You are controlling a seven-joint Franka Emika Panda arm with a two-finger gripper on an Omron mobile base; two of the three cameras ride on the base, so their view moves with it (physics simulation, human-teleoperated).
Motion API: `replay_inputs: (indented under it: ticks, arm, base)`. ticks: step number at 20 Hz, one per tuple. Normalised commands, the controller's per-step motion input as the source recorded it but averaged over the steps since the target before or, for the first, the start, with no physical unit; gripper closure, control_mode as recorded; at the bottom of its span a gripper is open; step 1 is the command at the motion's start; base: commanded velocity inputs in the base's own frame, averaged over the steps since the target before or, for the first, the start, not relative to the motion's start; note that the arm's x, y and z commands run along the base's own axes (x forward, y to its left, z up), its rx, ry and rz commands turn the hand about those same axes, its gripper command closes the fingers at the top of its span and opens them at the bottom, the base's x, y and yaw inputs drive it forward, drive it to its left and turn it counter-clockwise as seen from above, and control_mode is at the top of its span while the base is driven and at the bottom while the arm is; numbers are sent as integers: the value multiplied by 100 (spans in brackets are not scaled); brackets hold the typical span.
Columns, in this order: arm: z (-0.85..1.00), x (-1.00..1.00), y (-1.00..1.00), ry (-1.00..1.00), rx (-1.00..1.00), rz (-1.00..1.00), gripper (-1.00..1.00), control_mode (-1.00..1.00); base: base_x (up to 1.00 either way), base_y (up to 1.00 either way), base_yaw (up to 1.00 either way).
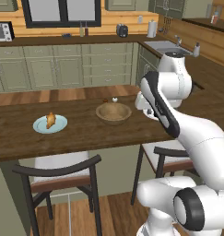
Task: Pick the chicken drumstick and eggplant from their plates and place them in the bowl. Then put the bowl in the fridge.
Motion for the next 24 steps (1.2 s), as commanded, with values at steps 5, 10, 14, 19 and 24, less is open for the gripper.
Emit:
replay_inputs:
  ticks: [5, 10, 14, 19, 24]
  arm:
    - [0, -62, -7, 0, 0, -1, -100, -100]
    - [0, -49, -42, 0, 0, -14, -100, -100]
    - [0, 21, -74, 1, 0, -18, -100, -100]
    - [-1, 54, -64, 1, 0, -13, -100, -100]
    - [-13, 91, -63, 5, 0, -10, -100, -100]
  base:
    - [0, 0, 0]
    - [0, 0, 0]
    - [0, 0, 0]
    - [0, 0, 0]
    - [0, 0, 0]
